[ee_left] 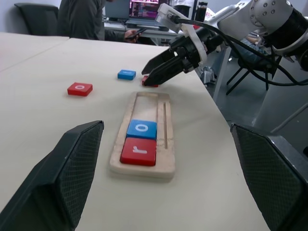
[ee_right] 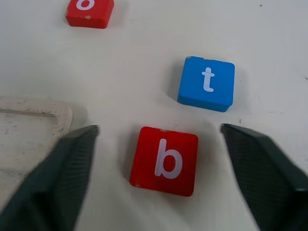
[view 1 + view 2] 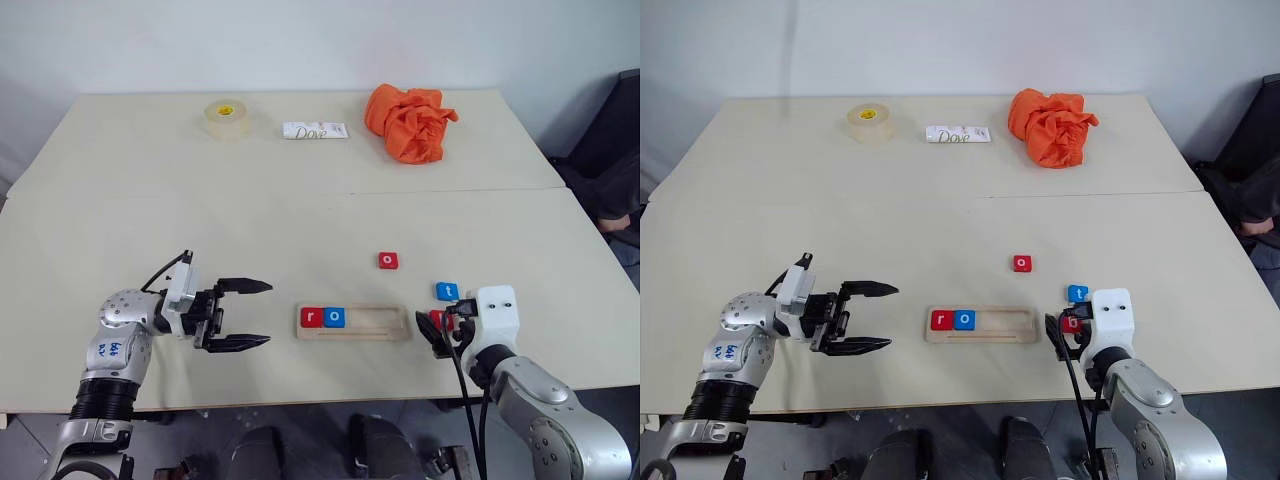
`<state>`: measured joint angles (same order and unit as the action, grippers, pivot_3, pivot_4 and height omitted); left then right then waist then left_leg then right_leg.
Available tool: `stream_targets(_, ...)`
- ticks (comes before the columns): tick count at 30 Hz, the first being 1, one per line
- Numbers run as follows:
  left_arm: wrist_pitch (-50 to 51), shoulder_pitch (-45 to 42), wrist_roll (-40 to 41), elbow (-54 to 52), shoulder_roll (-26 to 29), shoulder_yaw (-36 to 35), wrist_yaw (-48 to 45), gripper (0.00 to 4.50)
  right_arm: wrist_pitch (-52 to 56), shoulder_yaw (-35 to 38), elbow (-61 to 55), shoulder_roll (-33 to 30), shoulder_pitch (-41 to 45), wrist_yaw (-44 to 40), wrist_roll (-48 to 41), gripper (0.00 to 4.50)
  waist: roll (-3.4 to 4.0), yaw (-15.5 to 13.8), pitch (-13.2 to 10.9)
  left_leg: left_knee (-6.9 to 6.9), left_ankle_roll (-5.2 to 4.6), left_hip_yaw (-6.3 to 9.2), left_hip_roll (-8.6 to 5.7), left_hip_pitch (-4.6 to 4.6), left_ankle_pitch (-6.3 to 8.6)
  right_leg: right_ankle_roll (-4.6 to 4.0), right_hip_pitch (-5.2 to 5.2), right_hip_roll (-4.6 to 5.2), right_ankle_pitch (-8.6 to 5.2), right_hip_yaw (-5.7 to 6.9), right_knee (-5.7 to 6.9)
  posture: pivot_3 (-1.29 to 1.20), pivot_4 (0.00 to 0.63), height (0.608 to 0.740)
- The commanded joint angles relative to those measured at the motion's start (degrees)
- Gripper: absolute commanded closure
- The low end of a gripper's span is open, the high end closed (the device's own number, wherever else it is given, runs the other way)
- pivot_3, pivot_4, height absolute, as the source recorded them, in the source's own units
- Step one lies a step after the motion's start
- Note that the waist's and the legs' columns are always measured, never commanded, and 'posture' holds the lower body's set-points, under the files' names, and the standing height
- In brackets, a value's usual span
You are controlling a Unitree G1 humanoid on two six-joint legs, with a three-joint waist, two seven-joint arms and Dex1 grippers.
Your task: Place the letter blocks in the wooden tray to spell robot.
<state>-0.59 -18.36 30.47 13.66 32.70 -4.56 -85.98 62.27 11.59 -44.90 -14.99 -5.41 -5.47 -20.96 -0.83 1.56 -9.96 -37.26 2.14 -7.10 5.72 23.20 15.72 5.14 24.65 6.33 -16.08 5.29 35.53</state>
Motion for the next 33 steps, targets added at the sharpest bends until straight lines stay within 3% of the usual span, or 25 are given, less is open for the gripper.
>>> stream_targets(1,-0.8,0.7,1.5,-2.1,1.0,-0.8,-2.7,0.00,-1.6,1.8,-2.4,-2.7,0.6,-2.8,-1.2,0.02,0.00,0.0,0.0,-0.01,0.00,0.00,0.00,0.00,0.00,0.00,0.00,0.00,0.00,0.00,0.00,0.00,0.150,0.740)
stream_targets(4,-0.9,1.0,1.5,-2.1,1.1,-0.8,-2.7,0.00,-2.4,2.5,-2.9,-7.0,1.3,-7.6,-3.3,0.02,0.00,0.0,0.0,0.00,0.00,0.00,0.00,0.00,0.00,0.00,0.00,0.00,0.00,0.00,0.00,0.00,0.150,0.740)
stream_targets(10,-1.7,1.7,0.6,-1.0,2.2,-0.1,-3.8,0.00,-9.2,2.9,2.8,-24.5,3.8,-25.3,-6.3,0.02,-0.06,0.0,0.0,0.00,-0.01,0.03,0.01,-0.01,0.01,0.00,-0.02,-0.01,0.00,0.02,-0.03,0.00,0.150,0.740)
stream_targets(14,-4.4,2.7,-0.2,1.0,3.7,0.8,-6.2,0.00,-17.9,-0.7,11.4,-36.3,5.7,-39.8,-4.6,0.02,-0.02,0.0,-0.1,0.03,-0.01,0.00,-0.01,-0.02,0.01,-0.01,-0.01,0.01,-0.01,0.02,-0.04,0.00,0.150,0.740)
stream_targets(17,-5.8,3.5,0.0,1.3,4.8,0.9,-6.5,0.00,-25.3,-3.8,17.0,-41.4,6.2,-46.2,-1.6,0.02,-0.07,-0.1,-0.1,0.03,-0.01,0.00,-0.01,-0.01,0.01,-0.01,-0.03,0.01,-0.01,0.04,-0.08,0.00,0.150,0.740)
stream_targets(21,-8.3,5.9,-1.1,1.9,6.6,0.9,-5.6,0.00,-34.0,-9.6,26.7,-45.3,11.2,-54.5,2.5,0.02,-0.07,0.1,-0.1,-0.01,0.00,-0.05,0.00,-0.01,0.01,0.03,-0.01,0.02,0.01,0.03,-0.08,0.00,0.150,0.740)
stream_targets(33,-7.6,13.6,1.0,-6.5,6.0,-1.2,0.4,0.00,-42.4,-17.6,39.0,-43.5,20.0,-61.3,8.5,0.02,-0.05,-0.1,-0.1,-0.07,0.03,-0.13,0.00,-0.04,0.01,0.04,0.01,0.08,0.01,0.03,-0.02,0.00,0.150,0.740)
